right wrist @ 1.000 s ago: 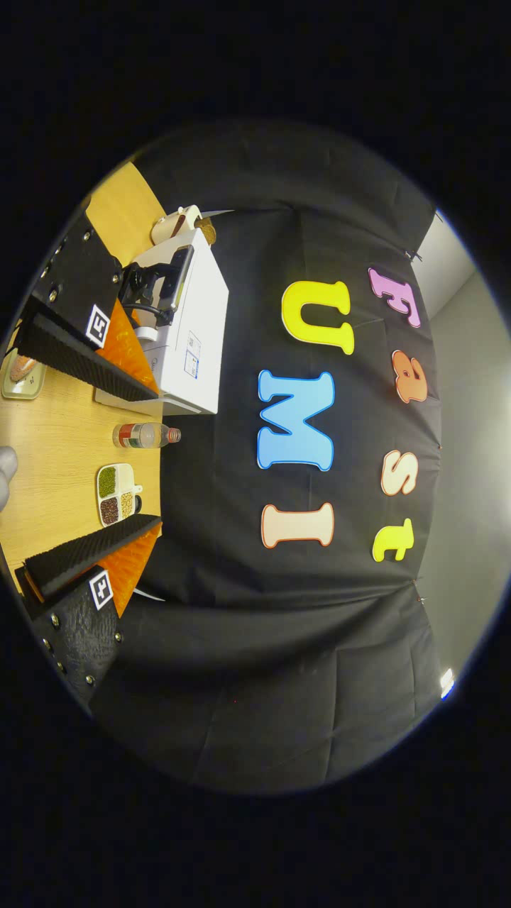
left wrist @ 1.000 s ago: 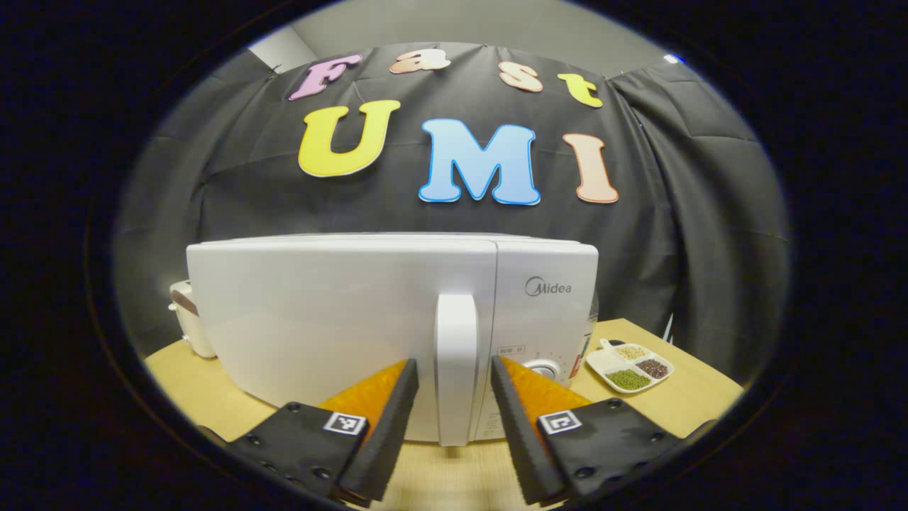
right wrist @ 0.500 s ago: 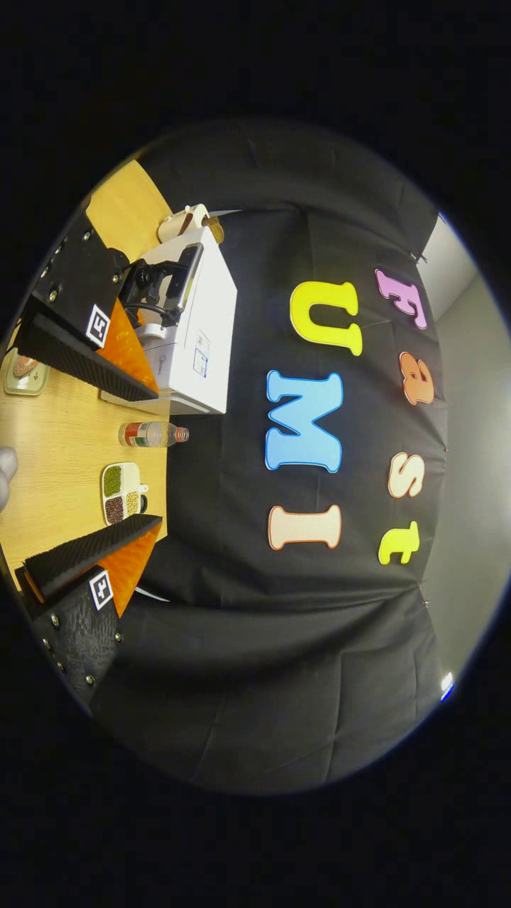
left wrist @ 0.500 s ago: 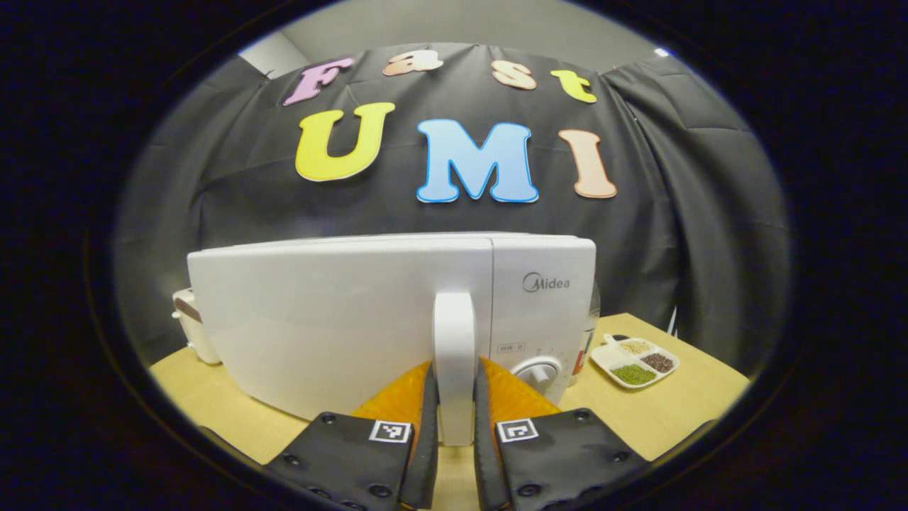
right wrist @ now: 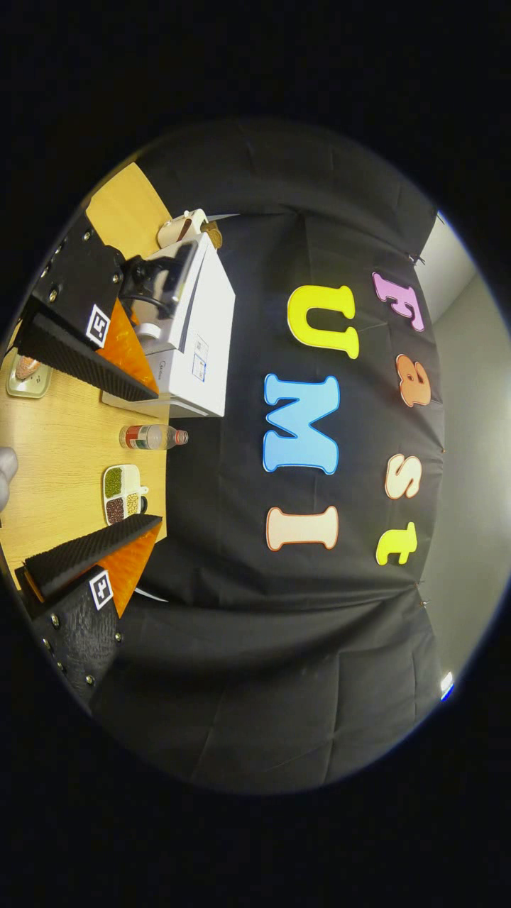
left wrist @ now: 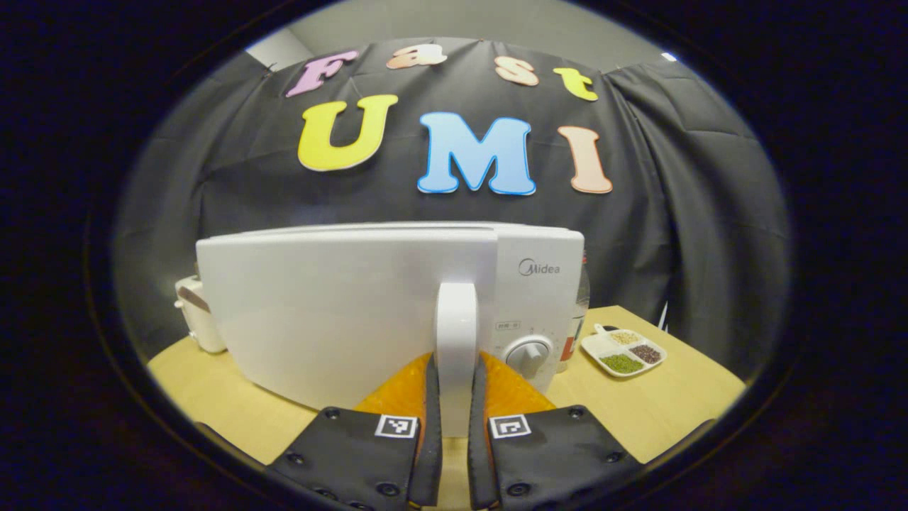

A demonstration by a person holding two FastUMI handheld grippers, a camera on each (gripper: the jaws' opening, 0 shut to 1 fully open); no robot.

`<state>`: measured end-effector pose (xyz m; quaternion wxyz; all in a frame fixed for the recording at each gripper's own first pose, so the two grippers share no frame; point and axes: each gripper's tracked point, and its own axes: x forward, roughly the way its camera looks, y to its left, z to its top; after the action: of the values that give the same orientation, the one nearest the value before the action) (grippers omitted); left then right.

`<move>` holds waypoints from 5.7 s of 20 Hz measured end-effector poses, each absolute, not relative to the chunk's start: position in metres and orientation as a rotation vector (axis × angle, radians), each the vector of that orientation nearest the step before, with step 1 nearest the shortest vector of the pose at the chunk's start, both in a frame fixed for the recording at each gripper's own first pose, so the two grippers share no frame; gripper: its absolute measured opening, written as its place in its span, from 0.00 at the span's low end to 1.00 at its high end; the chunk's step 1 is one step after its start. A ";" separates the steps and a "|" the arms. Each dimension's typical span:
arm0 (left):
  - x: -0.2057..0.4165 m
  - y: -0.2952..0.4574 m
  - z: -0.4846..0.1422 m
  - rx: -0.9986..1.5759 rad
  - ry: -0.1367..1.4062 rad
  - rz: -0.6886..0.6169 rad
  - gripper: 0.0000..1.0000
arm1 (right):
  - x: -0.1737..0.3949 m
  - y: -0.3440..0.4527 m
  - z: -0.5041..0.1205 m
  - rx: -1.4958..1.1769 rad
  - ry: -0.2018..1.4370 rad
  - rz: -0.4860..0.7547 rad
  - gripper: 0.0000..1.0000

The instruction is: Open the microwave oven with the left hand, put the food in, and close the microwave oven.

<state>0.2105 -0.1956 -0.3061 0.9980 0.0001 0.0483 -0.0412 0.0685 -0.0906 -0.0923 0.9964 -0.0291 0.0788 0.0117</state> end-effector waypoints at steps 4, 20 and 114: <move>0.152 -0.171 -0.314 -0.018 0.122 -0.103 0.24 | 0.063 -0.078 -0.096 -0.054 0.165 0.047 0.98; -0.001 0.016 -0.306 0.102 0.158 0.082 0.88 | 0.035 0.048 -0.111 -0.034 0.214 0.285 0.98; -0.025 0.194 -0.146 0.056 -0.018 0.205 0.95 | 0.278 0.231 -0.301 0.513 0.366 -0.014 0.97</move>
<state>-0.0246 0.1940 -0.1461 0.9943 0.0281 -0.0089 0.1024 0.2781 0.2308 -0.3012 0.9507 0.2522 0.1801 -0.0071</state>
